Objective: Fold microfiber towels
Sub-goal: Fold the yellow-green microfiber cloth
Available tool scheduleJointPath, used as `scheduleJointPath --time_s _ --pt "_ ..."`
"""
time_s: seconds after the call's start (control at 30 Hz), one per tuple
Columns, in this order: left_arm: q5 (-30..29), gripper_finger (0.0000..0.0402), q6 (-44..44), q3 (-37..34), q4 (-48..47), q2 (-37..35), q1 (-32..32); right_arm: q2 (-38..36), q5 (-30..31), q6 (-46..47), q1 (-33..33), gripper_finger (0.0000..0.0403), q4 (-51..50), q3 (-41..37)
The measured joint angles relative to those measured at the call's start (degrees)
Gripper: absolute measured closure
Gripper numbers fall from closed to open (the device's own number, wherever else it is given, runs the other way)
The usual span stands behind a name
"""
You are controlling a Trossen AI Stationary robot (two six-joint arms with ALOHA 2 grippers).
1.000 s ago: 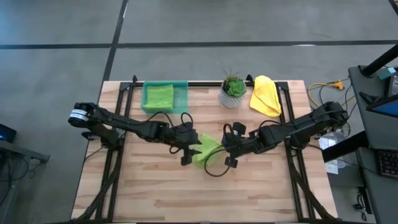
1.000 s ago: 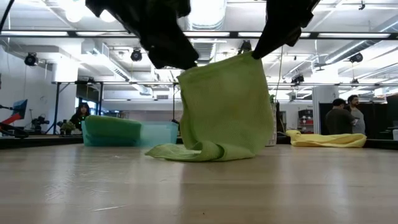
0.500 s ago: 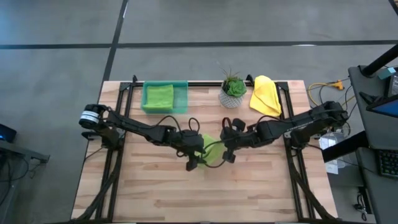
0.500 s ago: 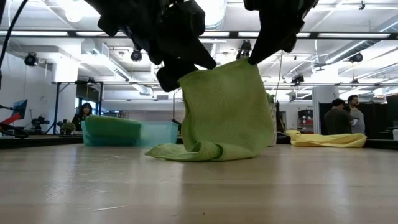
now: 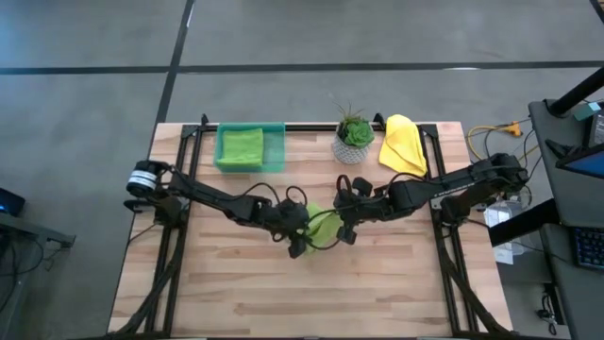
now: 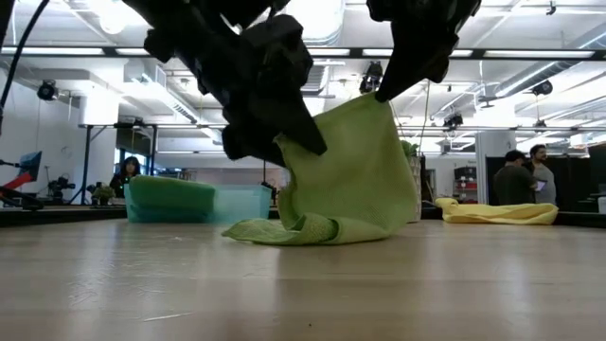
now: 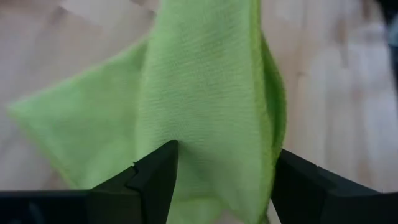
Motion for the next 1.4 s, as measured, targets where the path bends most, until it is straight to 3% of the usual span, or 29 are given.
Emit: scheduleJointPath --time_s 0.2,0.47,0.73,0.93,1.2,1.3,1.4 --pt "-9.18 0.0246 3.64 2.65 -5.71 -0.34 -2.44 0.0 -0.22 0.0 -0.33 0.0394 -0.2 -0.15" --pt "-10.51 0.0389 10.53 6.26 -10.52 -1.53 -3.86 0.0 -0.27 -0.02 -1.28 0.0394 -1.62 -0.2" --pt "-11.91 0.04 17.37 9.53 -23.9 -6.23 -2.31 -0.57 -0.12 -0.48 -3.68 0.0394 -0.91 0.31" --pt "-11.77 0.0401 27.34 13.55 -31.28 -12.09 3.61 -2.4 4.35 -6.03 -6.4 0.0394 -1.67 4.53" --pt "-11.92 0.0401 41.86 31.61 -42.83 -15.01 14.62 -5.9 11.73 -16.22 -10.1 0.0394 -4.24 16.14" --pt "-11.91 0.0401 43.79 39.08 -45.92 -14.28 15.88 -7.04 13.29 -17.34 -9.78 0.0394 -5.82 19.11" --pt "-11.35 0.0401 43.13 41.76 -47.98 -13.38 14.82 -7.79 13.51 -15.39 -7.63 0.0394 -7.2 19.04"
